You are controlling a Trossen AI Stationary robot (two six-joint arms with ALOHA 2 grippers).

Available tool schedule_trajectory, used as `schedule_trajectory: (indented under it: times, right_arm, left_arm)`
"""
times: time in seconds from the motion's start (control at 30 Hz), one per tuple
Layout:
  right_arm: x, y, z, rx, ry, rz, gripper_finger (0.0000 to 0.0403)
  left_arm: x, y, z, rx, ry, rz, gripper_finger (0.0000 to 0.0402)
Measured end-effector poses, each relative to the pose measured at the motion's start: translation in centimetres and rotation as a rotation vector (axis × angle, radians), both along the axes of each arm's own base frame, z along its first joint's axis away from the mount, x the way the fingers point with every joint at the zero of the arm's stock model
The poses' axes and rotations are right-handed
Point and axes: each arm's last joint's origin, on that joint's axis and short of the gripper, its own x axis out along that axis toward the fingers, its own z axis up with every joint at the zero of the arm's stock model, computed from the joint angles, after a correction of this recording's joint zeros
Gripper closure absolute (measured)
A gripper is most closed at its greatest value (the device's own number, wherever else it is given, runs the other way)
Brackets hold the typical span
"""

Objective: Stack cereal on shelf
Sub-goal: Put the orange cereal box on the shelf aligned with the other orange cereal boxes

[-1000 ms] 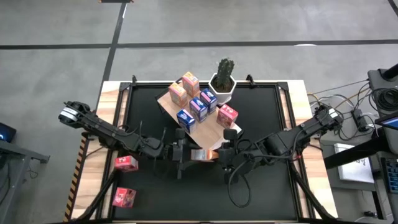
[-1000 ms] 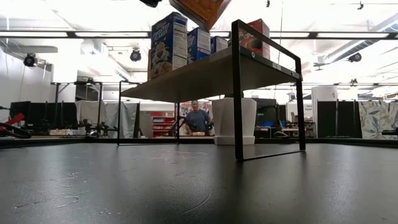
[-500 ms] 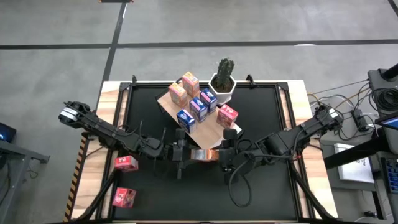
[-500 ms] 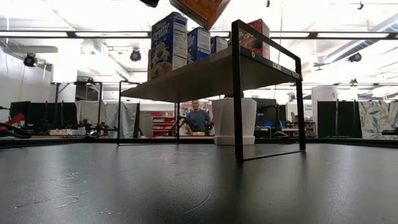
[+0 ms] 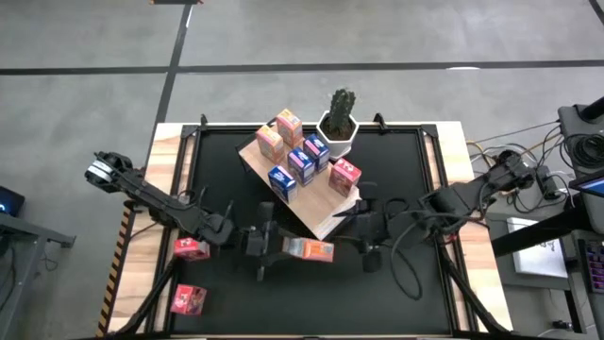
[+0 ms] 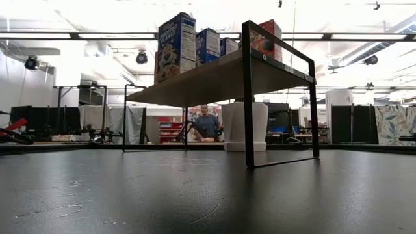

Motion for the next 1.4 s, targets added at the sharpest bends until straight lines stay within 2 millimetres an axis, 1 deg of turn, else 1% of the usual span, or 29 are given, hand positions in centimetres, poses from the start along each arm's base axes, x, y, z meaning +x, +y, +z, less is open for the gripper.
schedule_trajectory:
  times: [0.17, 0.37, 0.43, 0.63, 0.73, 0.93, 1.0, 1.1, 1.27, 1.4]
  right_arm:
    - [-0.3, -0.1, -2.0, -0.027, -0.069, 0.029, 0.0187]
    - [0.1, 0.1, -5.8, -0.057, -0.155, 0.057, 0.0186]
    - [0.3, 0.2, -6.7, -0.059, -0.201, 0.064, 0.0186]
    - [1.0, 0.4, -9.6, -0.047, -0.361, 0.078, 0.0186]
    - [1.5, 0.3, -10.7, -0.027, -0.448, 0.099, 0.0186]
    - [3.4, 0.0, -12.5, -0.041, -0.571, 0.068, 0.0186]
    - [4.1, 0.2, -13.1, -0.055, -0.588, 0.074, 0.0186]
    - [4.9, 0.5, -13.5, -0.066, -0.598, 0.088, 0.0186]
    - [6.2, 0.9, -13.2, -0.052, -0.611, 0.080, 0.0186]
    - [6.7, 1.2, -13.0, -0.064, -0.605, 0.078, 0.0186]
  left_arm:
    - [-1.3, -0.4, 0.4, 0.002, -0.074, -0.033, 0.0230]
    - [-2.4, 0.1, 1.1, -0.042, -0.177, -0.072, 0.0230]
    - [-2.8, 0.2, 1.2, -0.044, -0.211, -0.079, 0.0230]
    - [-3.2, 0.4, 1.5, -0.063, -0.261, -0.080, 0.0230]
    - [-3.2, 0.4, 1.7, -0.075, -0.284, -0.082, 0.0230]
    - [-3.3, 0.5, 1.9, -0.082, -0.304, -0.082, 0.0230]
    - [-3.3, 0.5, 1.9, -0.082, -0.310, -0.081, 0.0230]
    - [-3.3, 0.6, 1.9, -0.074, -0.310, -0.066, 0.0230]
    - [-3.3, 0.6, 1.9, -0.068, -0.310, -0.054, 0.0230]
    - [-3.3, 0.6, 2.0, -0.066, -0.308, -0.045, 0.0230]
